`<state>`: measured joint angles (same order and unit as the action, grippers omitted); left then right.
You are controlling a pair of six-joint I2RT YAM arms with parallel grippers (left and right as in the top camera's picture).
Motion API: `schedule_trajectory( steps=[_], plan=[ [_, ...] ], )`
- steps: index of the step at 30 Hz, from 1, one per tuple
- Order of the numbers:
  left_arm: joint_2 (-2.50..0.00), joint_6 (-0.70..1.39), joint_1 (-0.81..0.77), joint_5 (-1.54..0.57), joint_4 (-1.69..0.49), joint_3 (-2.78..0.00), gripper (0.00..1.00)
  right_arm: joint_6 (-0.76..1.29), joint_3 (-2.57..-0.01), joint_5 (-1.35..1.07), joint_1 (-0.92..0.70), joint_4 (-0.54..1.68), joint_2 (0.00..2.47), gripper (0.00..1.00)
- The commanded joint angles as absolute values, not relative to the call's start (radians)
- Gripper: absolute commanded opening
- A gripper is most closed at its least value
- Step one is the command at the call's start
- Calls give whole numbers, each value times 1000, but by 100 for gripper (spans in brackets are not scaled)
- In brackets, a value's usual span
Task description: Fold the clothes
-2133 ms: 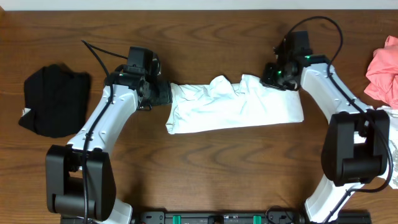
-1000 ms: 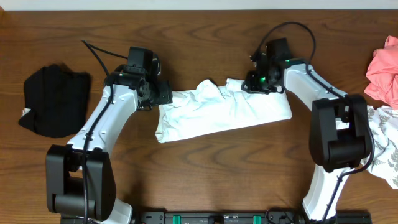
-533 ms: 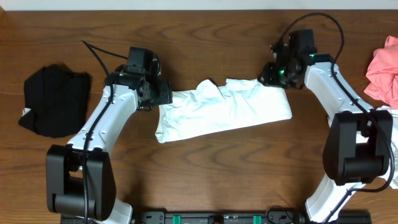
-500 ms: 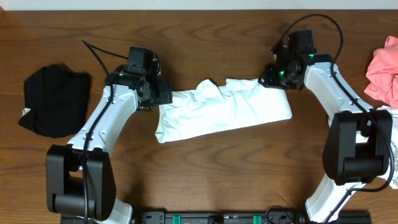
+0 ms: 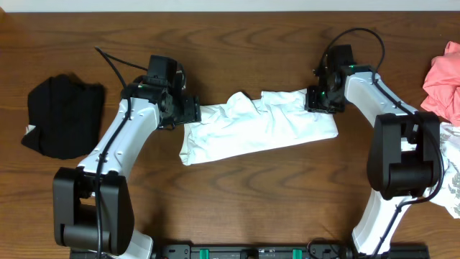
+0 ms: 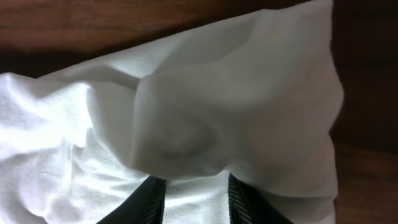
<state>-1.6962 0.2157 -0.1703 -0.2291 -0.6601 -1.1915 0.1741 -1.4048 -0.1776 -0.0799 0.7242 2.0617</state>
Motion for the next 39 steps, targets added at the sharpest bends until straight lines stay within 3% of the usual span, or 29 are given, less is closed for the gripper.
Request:
schedule_trajectory(
  steps=[1, 12, 27, 35, 37, 39],
  plan=[
    [-1711, 266, -169, -218, -673, -1199, 79, 163, -1404, -146, -73, 735, 2075, 32],
    [-1818, 274, -169, -295, -672, -1183, 84, 163, -1404, -146, -73, 744, 2075, 32],
    [-1954, 219, -169, -438, -687, -1182, 82, 163, -1404, -146, -73, 744, 2075, 32],
    [-1954, 219, -169, -437, -692, -1182, 46, 163, -1404, -146, -73, 746, 2075, 32],
    [-1954, 218, -168, -436, -691, -1182, 26, 163, -1404, -146, -73, 749, 2075, 32],
    [-1954, 218, -168, -433, -691, -1182, 14, 163, -1404, -146, -74, 749, 2075, 32]
  ],
)
